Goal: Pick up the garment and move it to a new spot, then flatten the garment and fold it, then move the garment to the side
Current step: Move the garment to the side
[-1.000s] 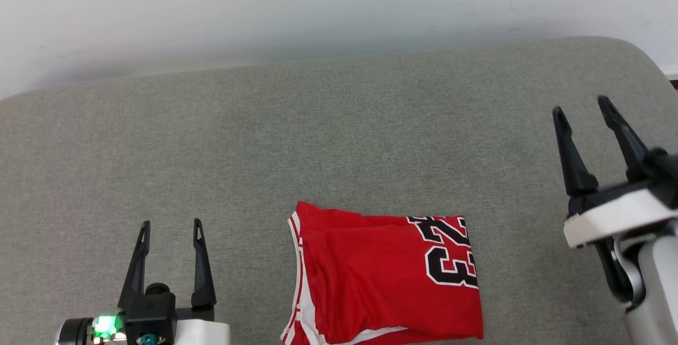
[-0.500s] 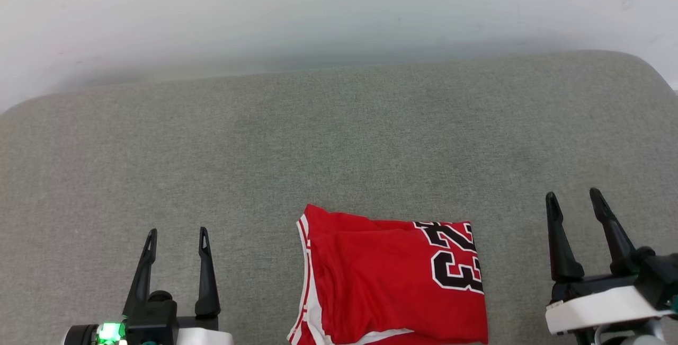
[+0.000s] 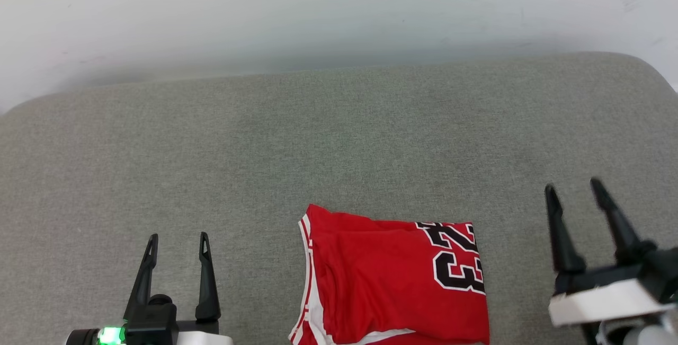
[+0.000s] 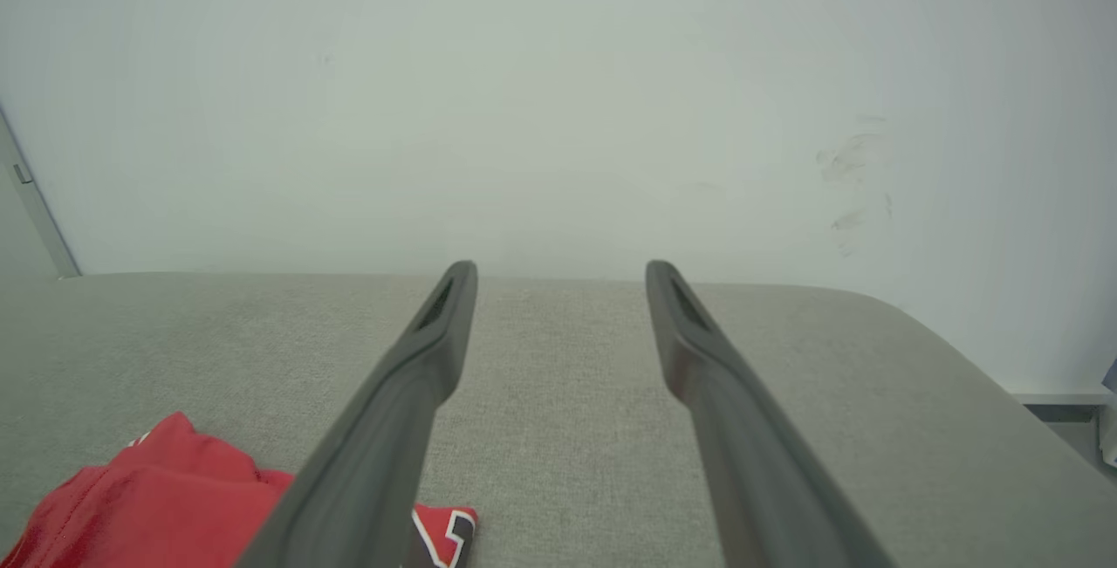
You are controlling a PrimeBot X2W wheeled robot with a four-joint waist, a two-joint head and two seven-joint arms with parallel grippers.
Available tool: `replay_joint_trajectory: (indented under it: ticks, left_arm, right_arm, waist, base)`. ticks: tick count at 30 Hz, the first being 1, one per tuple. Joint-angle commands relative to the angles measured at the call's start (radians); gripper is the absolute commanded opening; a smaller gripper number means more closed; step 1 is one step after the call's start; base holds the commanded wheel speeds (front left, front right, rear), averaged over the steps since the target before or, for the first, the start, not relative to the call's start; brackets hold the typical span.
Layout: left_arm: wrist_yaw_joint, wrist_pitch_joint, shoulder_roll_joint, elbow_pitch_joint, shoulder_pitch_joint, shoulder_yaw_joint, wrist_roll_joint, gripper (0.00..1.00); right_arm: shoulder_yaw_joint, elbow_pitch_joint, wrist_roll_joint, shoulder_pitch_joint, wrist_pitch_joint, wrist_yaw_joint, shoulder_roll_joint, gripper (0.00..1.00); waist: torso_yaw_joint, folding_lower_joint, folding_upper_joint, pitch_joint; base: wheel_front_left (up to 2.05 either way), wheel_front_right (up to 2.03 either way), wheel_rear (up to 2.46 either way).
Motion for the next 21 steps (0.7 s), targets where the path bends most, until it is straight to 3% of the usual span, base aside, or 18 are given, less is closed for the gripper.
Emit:
replay_joint_trajectory:
  ticks: [1,5,8,12,17,21]
  left_arm:
    - [-0.006,-0.004,-0.004,0.001,0.005,0.005,0.004,1.00]
    - [-0.010,-0.004,-0.007,0.001,0.000,0.011,0.007,1.00]
    - [-0.014,-0.004,-0.008,0.002,-0.007,0.014,0.009,1.00]
    - [-0.015,-0.004,-0.011,0.001,-0.014,0.018,0.009,1.00]
    - [-0.021,-0.004,-0.015,-0.003,-0.024,0.021,0.010,1.00]
    - [-0.026,-0.004,-0.017,-0.006,-0.036,0.023,0.009,1.00]
  right_arm:
    - [-0.004,-0.015,-0.009,-0.051,-0.002,-0.001,-0.023,1.00]
    - [0.001,-0.019,0.001,-0.157,0.014,-0.001,-0.089,1.00]
    - [0.069,-0.016,0.055,-0.245,0.116,0.000,-0.164,1.00]
    - [0.176,-0.009,0.218,-0.345,0.366,-0.001,-0.276,1.00]
    - [0.269,0.006,0.531,-0.396,0.760,-0.001,-0.397,1.00]
    - [0.288,0.040,0.756,-0.367,0.992,0.000,-0.449,1.00]
  waist:
    - [-0.001,0.0000,0.0000,0.002]
    - [-0.005,0.0000,0.0000,0.007]
    - [-0.006,0.0000,0.0000,0.012]
    - [-0.005,0.0000,0.0000,0.020]
    - [-0.001,0.0000,0.0000,0.036]
    - [0.006,0.0000,0.0000,0.055]
  base:
    - [0.00,0.00,0.00]
    - [0.00,0.00,0.00]
    - [0.00,0.00,0.00]
    - [0.00,0.00,0.00]
    - [0.00,0.00,0.00]
    - [0.00,0.00,0.00]
